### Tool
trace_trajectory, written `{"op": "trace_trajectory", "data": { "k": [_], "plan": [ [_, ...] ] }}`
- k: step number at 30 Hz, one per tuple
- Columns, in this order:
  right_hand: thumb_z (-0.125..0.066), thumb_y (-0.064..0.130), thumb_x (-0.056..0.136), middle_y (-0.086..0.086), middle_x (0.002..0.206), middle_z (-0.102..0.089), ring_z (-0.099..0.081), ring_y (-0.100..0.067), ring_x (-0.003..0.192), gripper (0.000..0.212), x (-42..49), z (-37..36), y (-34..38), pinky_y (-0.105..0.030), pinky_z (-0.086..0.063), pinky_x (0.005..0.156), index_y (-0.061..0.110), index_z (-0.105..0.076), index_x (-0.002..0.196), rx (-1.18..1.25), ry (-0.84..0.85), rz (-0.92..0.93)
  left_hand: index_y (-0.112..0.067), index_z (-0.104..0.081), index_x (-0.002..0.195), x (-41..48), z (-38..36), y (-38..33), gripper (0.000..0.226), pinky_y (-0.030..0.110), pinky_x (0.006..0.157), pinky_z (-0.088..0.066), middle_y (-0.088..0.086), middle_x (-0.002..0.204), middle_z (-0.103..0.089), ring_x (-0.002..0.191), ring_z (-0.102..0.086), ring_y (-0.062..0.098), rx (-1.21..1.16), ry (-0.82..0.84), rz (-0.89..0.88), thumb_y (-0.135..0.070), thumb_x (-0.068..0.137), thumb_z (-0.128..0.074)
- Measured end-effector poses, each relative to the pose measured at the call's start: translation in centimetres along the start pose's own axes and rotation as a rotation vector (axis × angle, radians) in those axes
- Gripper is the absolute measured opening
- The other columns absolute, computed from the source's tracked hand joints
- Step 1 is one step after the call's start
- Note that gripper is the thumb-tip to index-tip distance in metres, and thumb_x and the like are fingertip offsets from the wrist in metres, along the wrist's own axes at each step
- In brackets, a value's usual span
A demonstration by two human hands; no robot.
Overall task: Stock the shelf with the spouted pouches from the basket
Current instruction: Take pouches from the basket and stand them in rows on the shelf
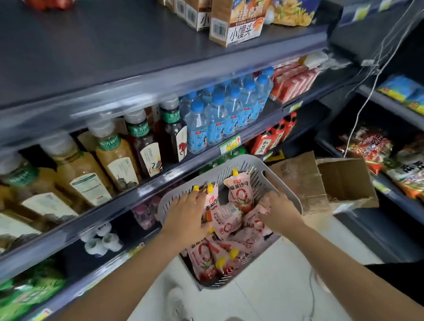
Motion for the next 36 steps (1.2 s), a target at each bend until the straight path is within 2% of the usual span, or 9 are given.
{"op": "trace_trajectory", "data": {
  "k": [4, 9, 13, 18, 22, 25, 30, 34, 36],
  "plan": [
    [-0.065, 0.033, 0.081, -0.021, 0.137, -0.040, -0.040, -0.036, 0.127, 0.075, 3.2, -2.0, -1.4, -0.039, -0.039, 0.097, 0.005, -0.026, 0.139, 0.106, 0.083, -0.134, -0.015, -0.020, 0.146, 1.9, -2.8, 0.0, 0.078, 0.040, 0.103, -0.039, 0.007, 0.136, -0.046, 0.124, -0.044, 0.026, -0.074, 0.058, 0.094, -0.044, 0.086, -0.058],
    [-0.064, 0.043, 0.081, -0.025, 0.150, -0.016, -0.018, -0.037, 0.140, 0.101, 6.1, -4.0, -3.5, -0.042, -0.028, 0.110, -0.004, -0.003, 0.146, 0.091, 0.105, -0.334, -0.013, -0.023, 0.145, 3.7, -5.4, -0.5, 0.075, 0.037, 0.101, -0.040, 0.007, 0.137, -0.046, 0.124, -0.045, 0.025, -0.116, 0.074, 0.234, -0.033, 0.084, -0.063],
    [-0.061, 0.030, 0.085, -0.023, 0.143, -0.032, -0.036, -0.038, 0.131, 0.079, 6.7, -4.6, -4.4, -0.044, -0.037, 0.102, -0.002, -0.016, 0.142, 0.068, 0.011, -0.288, -0.011, -0.024, 0.145, 4.5, -6.7, -1.3, 0.070, 0.037, 0.097, -0.044, 0.010, 0.137, -0.044, 0.122, -0.048, 0.027, -0.156, 0.046, 0.343, -0.028, 0.087, -0.059],
    [-0.049, 0.011, 0.089, -0.021, 0.144, -0.035, -0.040, -0.036, 0.129, 0.059, 7.2, -5.4, -5.1, -0.043, -0.041, 0.099, 0.006, -0.025, 0.142, 0.018, 0.034, -0.019, -0.009, -0.030, 0.142, 5.2, -7.8, -1.9, 0.060, 0.039, 0.096, -0.046, 0.013, 0.138, -0.040, 0.116, -0.051, 0.027, -0.310, -0.057, 0.514, -0.021, 0.090, -0.057],
    [-0.043, 0.010, 0.093, -0.016, 0.152, -0.025, -0.037, -0.027, 0.132, 0.038, 8.4, -5.5, -4.7, -0.033, -0.038, 0.102, 0.009, -0.052, 0.129, -0.131, 0.132, 0.174, -0.008, -0.038, 0.141, 6.1, -8.6, -1.7, 0.051, 0.039, 0.096, -0.043, 0.016, 0.136, -0.047, 0.118, -0.051, 0.031, -0.456, -0.102, 0.628, -0.009, 0.092, -0.052],
    [-0.037, 0.004, 0.093, -0.018, 0.136, -0.043, -0.046, -0.027, 0.120, 0.032, 8.9, -4.8, -3.9, -0.031, -0.038, 0.099, 0.005, -0.056, 0.119, -0.244, 0.140, 0.288, -0.015, -0.051, 0.135, 6.3, -8.6, -0.8, 0.039, 0.033, 0.092, -0.044, 0.012, 0.130, -0.058, 0.111, -0.057, 0.026, -0.536, -0.155, 0.713, -0.008, 0.098, -0.041],
    [-0.045, 0.007, 0.092, -0.011, 0.131, -0.046, -0.046, -0.033, 0.119, 0.035, 8.3, -2.7, -2.1, -0.039, -0.041, 0.099, 0.010, -0.054, 0.126, -0.308, 0.148, 0.506, -0.014, -0.057, 0.129, 5.0, -7.3, -1.3, 0.035, 0.036, 0.093, -0.047, 0.011, 0.120, -0.064, 0.107, -0.062, 0.028, -0.488, -0.203, 0.578, -0.007, 0.097, -0.044],
    [-0.051, -0.009, 0.076, -0.013, 0.131, -0.043, -0.045, -0.031, 0.116, 0.048, 8.3, 1.0, 0.9, -0.037, -0.042, 0.093, 0.006, -0.051, 0.121, -0.517, 0.084, 0.747, -0.013, -0.059, 0.124, 2.5, -4.5, -2.2, 0.029, 0.005, 0.076, -0.046, 0.001, 0.119, -0.058, 0.097, -0.058, 0.010, -0.527, -0.409, 0.529, -0.013, 0.097, -0.049],
    [-0.051, -0.009, 0.074, -0.011, 0.130, -0.043, -0.047, -0.030, 0.112, 0.047, 8.2, 2.7, 2.9, -0.034, -0.041, 0.084, 0.008, -0.051, 0.118, -0.591, 0.074, 0.925, -0.013, -0.063, 0.112, 1.7, -2.4, -2.3, 0.023, 0.008, 0.068, -0.044, -0.005, 0.102, -0.056, 0.084, -0.052, 0.002, -0.515, -0.500, 0.521, -0.020, 0.099, -0.046]
  ]
}}
Point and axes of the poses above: each hand's wrist, its own x-axis towards the middle knuckle, its own z-axis out of the back of the hand, y = z × x, the point moved 5 cm from there along x, towards the middle knuckle
